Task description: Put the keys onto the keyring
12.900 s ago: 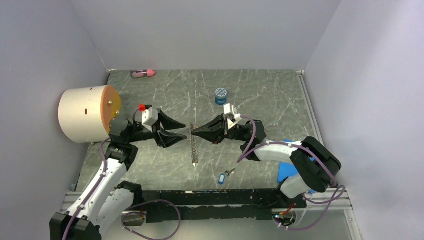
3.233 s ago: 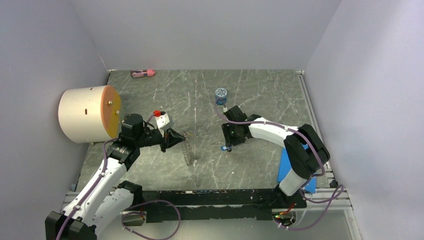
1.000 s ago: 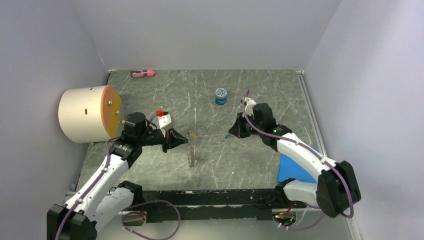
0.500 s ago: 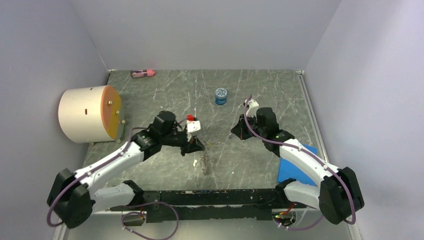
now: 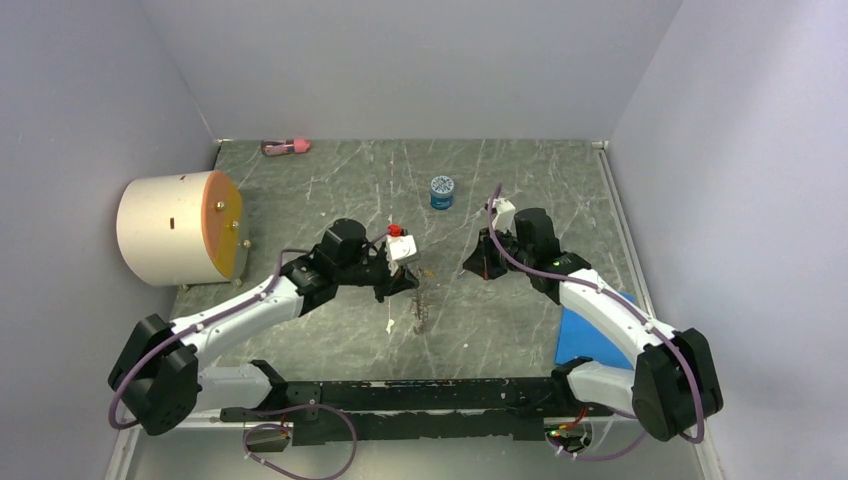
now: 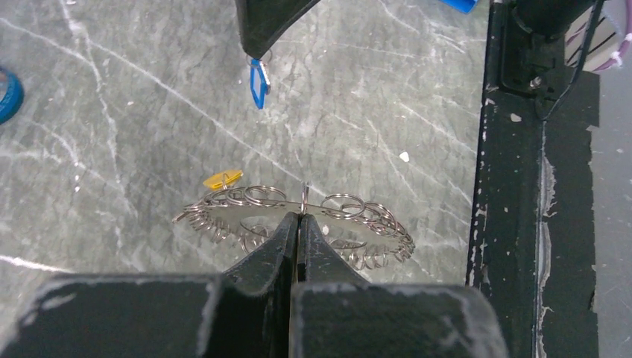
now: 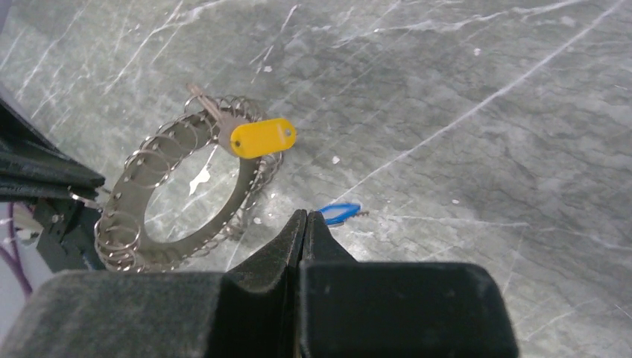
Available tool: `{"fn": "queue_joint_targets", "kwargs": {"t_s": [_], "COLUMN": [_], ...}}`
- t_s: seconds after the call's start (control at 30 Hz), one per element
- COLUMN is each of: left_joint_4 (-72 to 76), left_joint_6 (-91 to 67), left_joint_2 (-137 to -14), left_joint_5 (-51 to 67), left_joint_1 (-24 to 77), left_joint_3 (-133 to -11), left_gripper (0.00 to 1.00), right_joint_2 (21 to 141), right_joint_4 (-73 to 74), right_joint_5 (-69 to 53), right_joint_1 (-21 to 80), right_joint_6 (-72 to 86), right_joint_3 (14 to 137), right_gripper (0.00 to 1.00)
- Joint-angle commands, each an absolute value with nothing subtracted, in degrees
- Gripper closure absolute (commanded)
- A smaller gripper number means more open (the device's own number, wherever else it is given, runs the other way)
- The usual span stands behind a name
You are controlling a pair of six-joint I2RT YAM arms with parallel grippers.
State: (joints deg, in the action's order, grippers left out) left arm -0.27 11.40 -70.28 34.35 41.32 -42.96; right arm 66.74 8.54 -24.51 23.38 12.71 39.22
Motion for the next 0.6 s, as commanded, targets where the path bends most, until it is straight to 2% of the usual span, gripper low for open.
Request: {"fn": "queue_joint_targets", "kwargs": {"t_s": [0.0, 0.2, 0.33, 0.57], "left_joint_4": [-3.07, -10.98, -14.39, -7.53], "left_joint_6": [14.47, 16.12, 16.74, 15.05], "left_joint_2": [-64.76, -57.51, -56.95, -62.06], "left_joint_5": [31.03, 27.02, 26.23, 28.07], "left_joint_1": [41.56, 41.53, 41.56, 41.58], "left_joint_3": [-42.42, -42.75, -43.50, -40.69], "left_gripper": [0.97, 0.97, 0.97, 0.97], "right_joint_2": [67.67, 69.17, 69.45, 68.29], "right_joint_4": [9.34, 9.86, 10.02, 9.89], "right_joint_5": [-29.70, -33.08, -34.94, -36.90], "right_joint_1": [23.18, 23.20, 23.13, 23.16], "right_joint_6": [10.08, 9.62, 9.14, 8.20], "right_joint_3": [42.83, 43.98, 44.21, 43.24], "right_gripper": [1.00, 1.00, 1.00, 1.00]}}
